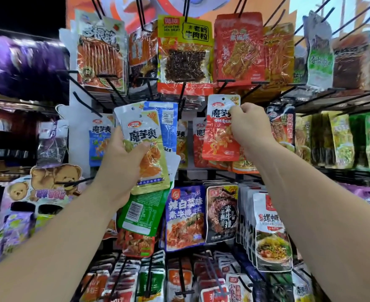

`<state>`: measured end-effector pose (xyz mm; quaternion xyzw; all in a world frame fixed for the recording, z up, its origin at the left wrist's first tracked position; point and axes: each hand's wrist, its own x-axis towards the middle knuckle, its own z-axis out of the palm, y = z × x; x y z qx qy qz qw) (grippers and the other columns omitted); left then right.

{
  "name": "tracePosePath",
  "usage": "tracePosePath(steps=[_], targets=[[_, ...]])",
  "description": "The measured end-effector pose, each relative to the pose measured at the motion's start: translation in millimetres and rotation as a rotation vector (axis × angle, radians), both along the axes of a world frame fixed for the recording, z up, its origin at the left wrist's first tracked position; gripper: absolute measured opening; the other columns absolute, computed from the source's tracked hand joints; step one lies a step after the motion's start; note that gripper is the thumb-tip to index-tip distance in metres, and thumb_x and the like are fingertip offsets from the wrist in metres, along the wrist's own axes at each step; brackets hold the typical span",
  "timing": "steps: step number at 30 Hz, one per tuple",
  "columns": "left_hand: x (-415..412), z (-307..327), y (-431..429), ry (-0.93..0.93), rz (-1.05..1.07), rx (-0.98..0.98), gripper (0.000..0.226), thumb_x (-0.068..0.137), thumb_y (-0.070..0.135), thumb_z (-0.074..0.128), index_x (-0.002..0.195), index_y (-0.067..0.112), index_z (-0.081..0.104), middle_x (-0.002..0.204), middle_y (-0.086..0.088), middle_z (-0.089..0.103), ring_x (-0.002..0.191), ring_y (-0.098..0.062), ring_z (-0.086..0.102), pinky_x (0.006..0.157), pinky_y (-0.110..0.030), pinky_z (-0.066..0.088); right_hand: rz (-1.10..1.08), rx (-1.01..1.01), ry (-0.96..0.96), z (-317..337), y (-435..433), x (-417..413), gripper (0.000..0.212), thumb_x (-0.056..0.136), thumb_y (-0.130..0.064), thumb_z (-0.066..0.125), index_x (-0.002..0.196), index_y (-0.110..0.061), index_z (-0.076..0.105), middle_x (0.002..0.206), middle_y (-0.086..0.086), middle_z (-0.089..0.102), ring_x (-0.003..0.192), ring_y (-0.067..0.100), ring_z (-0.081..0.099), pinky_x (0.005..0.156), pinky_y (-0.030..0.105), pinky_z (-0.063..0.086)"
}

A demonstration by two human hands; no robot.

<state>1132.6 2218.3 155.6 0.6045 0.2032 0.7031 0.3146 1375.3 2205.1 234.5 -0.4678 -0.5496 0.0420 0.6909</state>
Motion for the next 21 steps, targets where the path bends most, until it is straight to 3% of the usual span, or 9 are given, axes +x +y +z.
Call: tracePosePath(steps=[8, 13, 18, 21], targets=[[-1, -2, -1, 0.014, -0.01, 0.005, 0.034, 0.106, 0.006, 0.055, 0.133, 0.027, 0.054, 0.116, 0.001, 0.075, 0.096, -0.017, 0.077, 0.067, -0.03, 0.062, 0.02, -0.024, -0.039, 3, 8, 4, 0.037, 0.098, -0.04, 0.045, 0.068, -0.019, 0.042, 0.068, 0.009, 0.049, 0.064, 0.025, 0.046, 0.062, 0.041, 0.035], [-2, -1, 1, 0.021, -0.013, 0.017, 0.036, 0.107, 0.005, 0.054, 0.126, 0.035, 0.056, 0.119, 0.002, 0.075, 0.103, -0.02, 0.076, 0.073, -0.035, 0.064, -0.143, 0.003, -0.137, 8, 15, 13, 0.062, 0.101, -0.049, 0.056, 0.052, -0.018, 0.035, 0.052, 0.003, 0.034, 0.053, 0.024, 0.036, 0.057, 0.038, 0.029], [-2, -1, 3, 0.046, 0.023, 0.022, 0.039, 0.106, 0.009, 0.056, 0.139, 0.03, 0.051, 0.125, 0.003, 0.072, 0.11, -0.02, 0.073, 0.083, -0.04, 0.064, -0.247, -0.007, -0.165, 19, 8, 8, 0.052, 0.097, -0.037, 0.057, 0.052, -0.015, 0.043, 0.05, 0.0, 0.042, 0.05, 0.024, 0.04, 0.054, 0.034, 0.032], [-3, -2, 3, 0.065, 0.033, 0.024, 0.044, 0.106, 0.012, 0.058, 0.145, 0.031, 0.048, 0.131, 0.003, 0.069, 0.115, -0.022, 0.071, 0.091, -0.046, 0.061, -0.248, -0.01, -0.152, 26, 6, 4, 0.047, 0.095, -0.039, 0.058, 0.056, -0.013, 0.052, 0.058, 0.004, 0.055, 0.059, 0.031, 0.055, 0.057, 0.041, 0.041]])
